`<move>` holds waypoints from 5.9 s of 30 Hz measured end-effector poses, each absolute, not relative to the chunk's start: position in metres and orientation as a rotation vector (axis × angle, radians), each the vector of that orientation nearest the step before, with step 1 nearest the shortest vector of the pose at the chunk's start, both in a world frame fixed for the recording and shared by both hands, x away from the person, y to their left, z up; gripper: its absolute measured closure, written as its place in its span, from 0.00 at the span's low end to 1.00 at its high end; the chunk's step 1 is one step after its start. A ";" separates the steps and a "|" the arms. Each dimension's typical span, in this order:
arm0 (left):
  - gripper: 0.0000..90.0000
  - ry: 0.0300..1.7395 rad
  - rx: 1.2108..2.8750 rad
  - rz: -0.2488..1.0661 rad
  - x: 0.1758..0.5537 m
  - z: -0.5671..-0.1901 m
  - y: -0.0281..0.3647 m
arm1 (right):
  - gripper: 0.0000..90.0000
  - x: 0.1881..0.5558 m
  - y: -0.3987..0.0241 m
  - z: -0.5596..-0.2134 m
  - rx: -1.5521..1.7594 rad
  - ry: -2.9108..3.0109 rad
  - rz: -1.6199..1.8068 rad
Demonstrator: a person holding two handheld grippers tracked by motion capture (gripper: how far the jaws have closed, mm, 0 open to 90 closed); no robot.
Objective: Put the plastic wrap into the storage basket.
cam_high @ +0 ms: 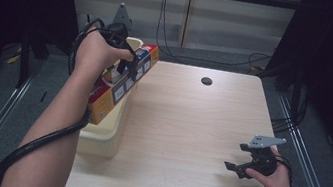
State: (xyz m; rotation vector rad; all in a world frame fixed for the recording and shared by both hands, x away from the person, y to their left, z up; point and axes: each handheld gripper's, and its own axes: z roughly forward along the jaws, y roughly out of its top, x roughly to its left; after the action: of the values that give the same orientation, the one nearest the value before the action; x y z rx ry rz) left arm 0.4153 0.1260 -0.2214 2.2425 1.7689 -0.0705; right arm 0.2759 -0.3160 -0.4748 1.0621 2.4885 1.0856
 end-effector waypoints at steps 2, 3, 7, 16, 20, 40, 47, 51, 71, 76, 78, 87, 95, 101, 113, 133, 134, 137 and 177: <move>0.45 1.769 2.224 -0.081 0.414 -0.220 0.129 | 0.05 0.276 -0.316 -0.475 1.067 2.485 1.085; 0.45 1.768 2.226 -0.081 0.414 -0.219 0.129 | 0.05 0.276 -0.315 -0.475 1.067 2.487 1.085; 0.45 1.766 2.221 -0.072 0.412 -0.213 0.130 | 0.05 0.275 -0.315 -0.475 1.070 2.488 1.082; 0.45 1.771 2.193 -0.026 0.409 -0.201 0.137 | 0.06 0.275 -0.315 -0.475 1.066 2.483 1.085; 0.45 1.784 2.190 0.008 0.407 -0.196 0.141 | 0.06 0.275 -0.315 -0.475 1.068 2.487 1.082; 0.45 1.886 2.154 0.040 0.401 -0.208 0.165 | 0.06 0.275 -0.314 -0.475 1.072 2.490 1.075; 0.45 1.914 2.138 0.039 0.402 -0.219 0.169 | 0.06 0.276 -0.314 -0.475 1.062 2.483 1.082; 0.45 1.923 2.135 0.030 0.403 -0.224 0.170 | 0.06 0.276 -0.314 -0.475 1.067 2.483 1.078; 0.45 1.966 2.131 -0.003 0.406 -0.250 0.176 | 0.06 0.276 -0.313 -0.476 1.053 2.484 1.073; 0.45 1.977 2.140 -0.003 0.406 -0.257 0.176 | 0.06 0.275 -0.314 -0.476 1.054 2.486 1.076; 0.45 1.981 2.139 -0.012 0.406 -0.260 0.176 | 0.06 0.275 -0.314 -0.476 1.059 2.489 1.080; 0.45 1.984 2.142 -0.039 0.407 -0.268 0.178 | 0.06 0.275 -0.313 -0.476 1.055 2.489 1.079; 0.45 1.995 2.141 -0.057 0.407 -0.276 0.177 | 0.06 0.275 -0.313 -0.476 1.052 2.485 1.079; 0.45 1.990 2.151 -0.072 0.407 -0.280 0.177 | 0.06 0.275 -0.312 -0.476 1.047 2.490 1.081; 0.45 1.999 2.148 -0.083 0.408 -0.289 0.175 | 0.06 0.275 -0.313 -0.476 1.050 2.489 1.078; 0.45 2.025 2.151 -0.094 0.407 -0.305 0.174 | 0.06 0.275 -0.312 -0.476 1.048 2.488 1.075; 0.45 2.021 2.154 -0.103 0.407 -0.306 0.174 | 0.06 0.275 -0.312 -0.477 1.039 2.488 1.080; 0.45 2.026 2.149 -0.118 0.408 -0.309 0.173 | 0.06 0.275 -0.312 -0.476 1.043 2.486 1.078; 0.44 2.073 2.163 -0.157 0.408 -0.337 0.171 | 0.06 0.275 -0.311 -0.477 1.042 2.489 1.076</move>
State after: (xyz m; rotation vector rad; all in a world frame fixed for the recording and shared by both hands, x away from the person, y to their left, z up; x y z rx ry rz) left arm 0.4078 0.1714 -0.3374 2.1630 2.0726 -0.1574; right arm 0.2750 -0.3110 -0.4767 1.0424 2.4893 1.0762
